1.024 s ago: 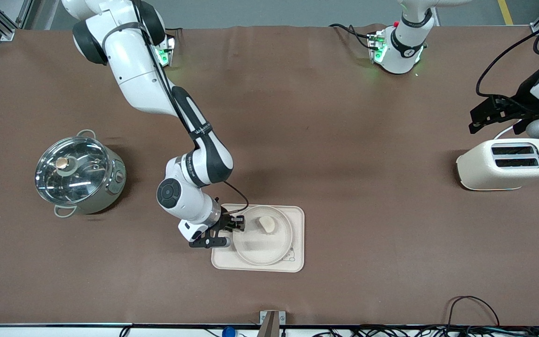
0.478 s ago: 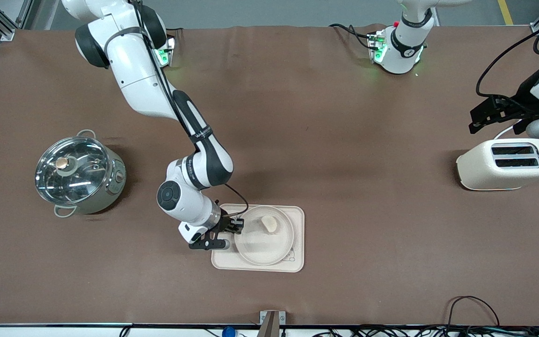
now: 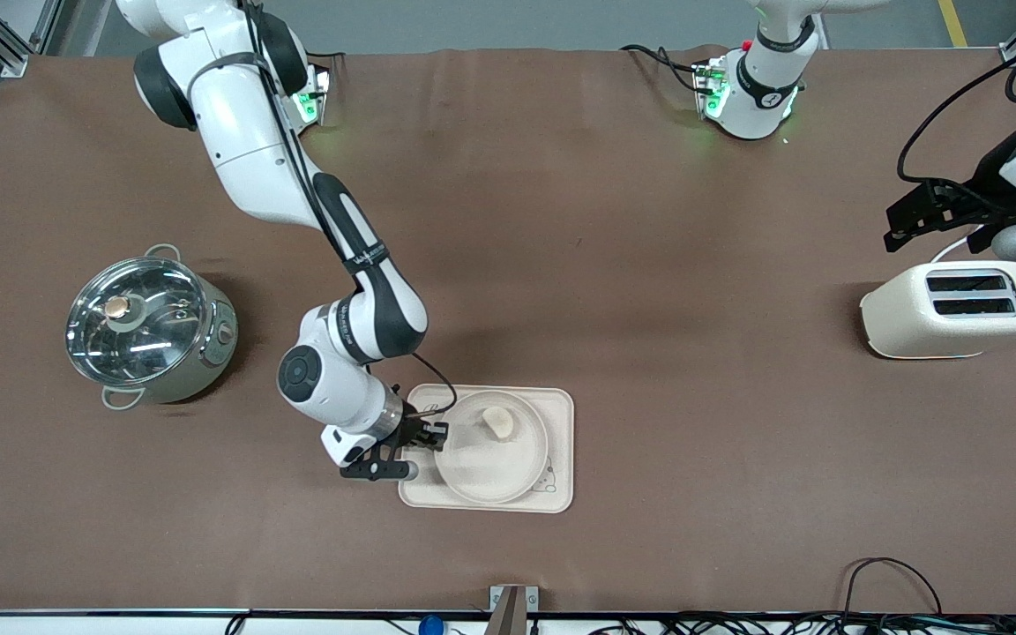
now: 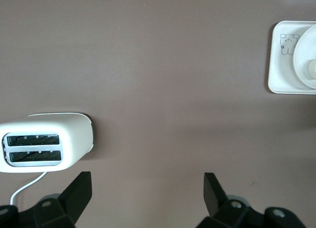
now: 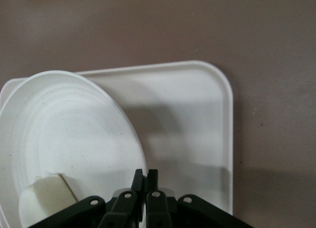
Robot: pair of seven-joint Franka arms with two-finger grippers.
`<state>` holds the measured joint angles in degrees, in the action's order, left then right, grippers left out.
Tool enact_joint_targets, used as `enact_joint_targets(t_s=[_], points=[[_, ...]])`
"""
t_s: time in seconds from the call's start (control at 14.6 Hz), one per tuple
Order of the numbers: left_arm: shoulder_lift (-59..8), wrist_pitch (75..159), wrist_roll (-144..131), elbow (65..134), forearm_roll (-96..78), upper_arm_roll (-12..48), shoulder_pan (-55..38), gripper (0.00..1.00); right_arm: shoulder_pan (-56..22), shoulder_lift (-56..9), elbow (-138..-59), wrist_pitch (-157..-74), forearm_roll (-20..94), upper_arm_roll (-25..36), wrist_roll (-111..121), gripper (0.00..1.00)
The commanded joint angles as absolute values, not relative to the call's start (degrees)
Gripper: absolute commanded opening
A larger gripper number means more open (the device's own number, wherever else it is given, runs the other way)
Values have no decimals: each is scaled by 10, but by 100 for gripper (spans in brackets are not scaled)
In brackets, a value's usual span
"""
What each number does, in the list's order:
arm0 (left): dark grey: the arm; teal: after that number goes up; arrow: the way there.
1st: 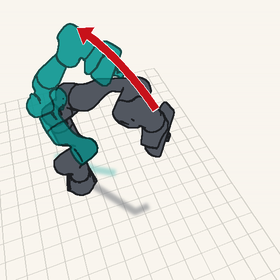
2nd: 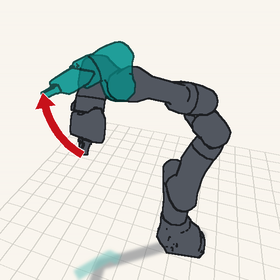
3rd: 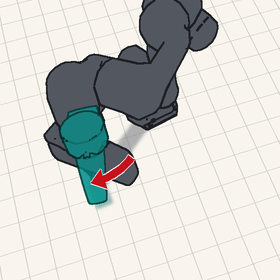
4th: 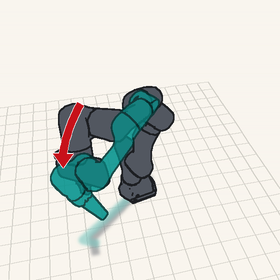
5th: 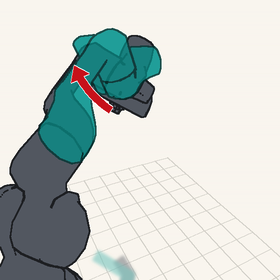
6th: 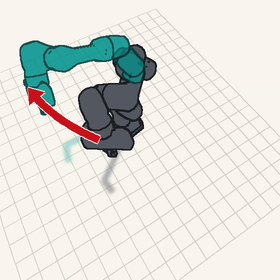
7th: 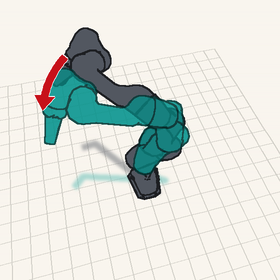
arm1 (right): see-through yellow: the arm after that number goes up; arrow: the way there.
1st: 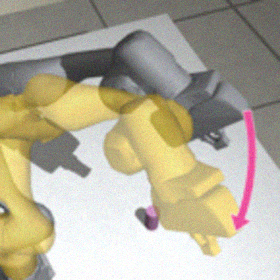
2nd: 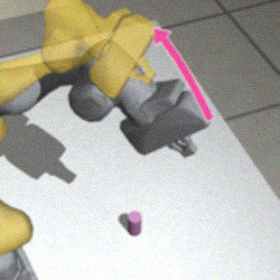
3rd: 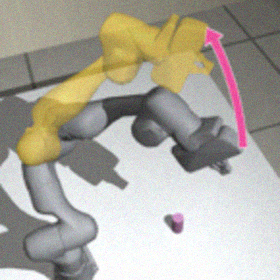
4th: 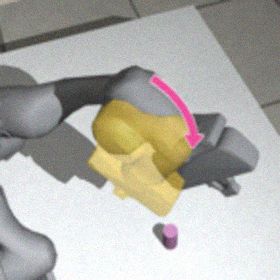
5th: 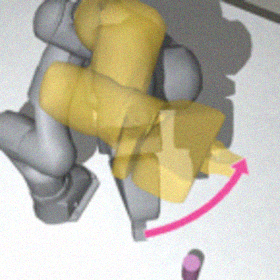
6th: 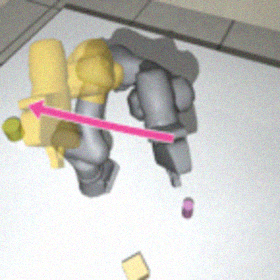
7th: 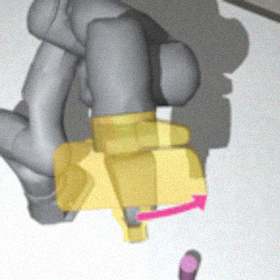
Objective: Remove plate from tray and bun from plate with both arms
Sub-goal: 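Close the right gripper on the plate rim and tilt it up, then carry the plate off the tray and set it on the table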
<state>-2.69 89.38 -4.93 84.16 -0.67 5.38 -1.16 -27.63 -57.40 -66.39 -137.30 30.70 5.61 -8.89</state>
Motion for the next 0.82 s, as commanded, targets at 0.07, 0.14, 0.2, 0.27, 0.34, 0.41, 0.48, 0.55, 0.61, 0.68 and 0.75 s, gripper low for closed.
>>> enact_joint_targets(t_s=[0.07,0.14,0.2,0.27,0.34,0.41,0.48,0.55,0.61,0.68,0.75], points=[[-22,890,-56,843,-16,53,-11,100,-250,-528,-679,-1337,350,25,-88,1],[-22,890,-56,843,-16,53,-11,100,-248,-514,-690,-1313,352,24,-85,1],[-22,890,-56,843,-16,53,-11,100,-249,-504,-692,-1291,351,25,-84,1],[-22,890,-56,843,-16,53,-10,100,-249,-491,-704,-1266,351,25,-77,1],[-22,890,-56,843,-16,53,-11,100,-252,-477,-717,-1252,351,25,-59,1],[-22,890,-56,843,-16,53,-10,100,-255,-462,-744,-1251,350,25,-41,1],[-22,890,-56,843,-16,53,-11,100,-258,-440,-785,-1259,350,25,-20,0],[-23,890,-56,843,-16,53,-11,100,-259,-416,-821,-1265,351,24,1,0],[-22,890,-56,843,-16,53,-11,100,-261,-395,-849,-1266,351,24,6,0],[-22,890,-56,843,-16,53,-11,100,-266,-375,-879,-1269,351,24,6,0],[-22,890,-56,843,-16,53,-11,100,-272,-360,-904,-1275,351,24,8,0]])
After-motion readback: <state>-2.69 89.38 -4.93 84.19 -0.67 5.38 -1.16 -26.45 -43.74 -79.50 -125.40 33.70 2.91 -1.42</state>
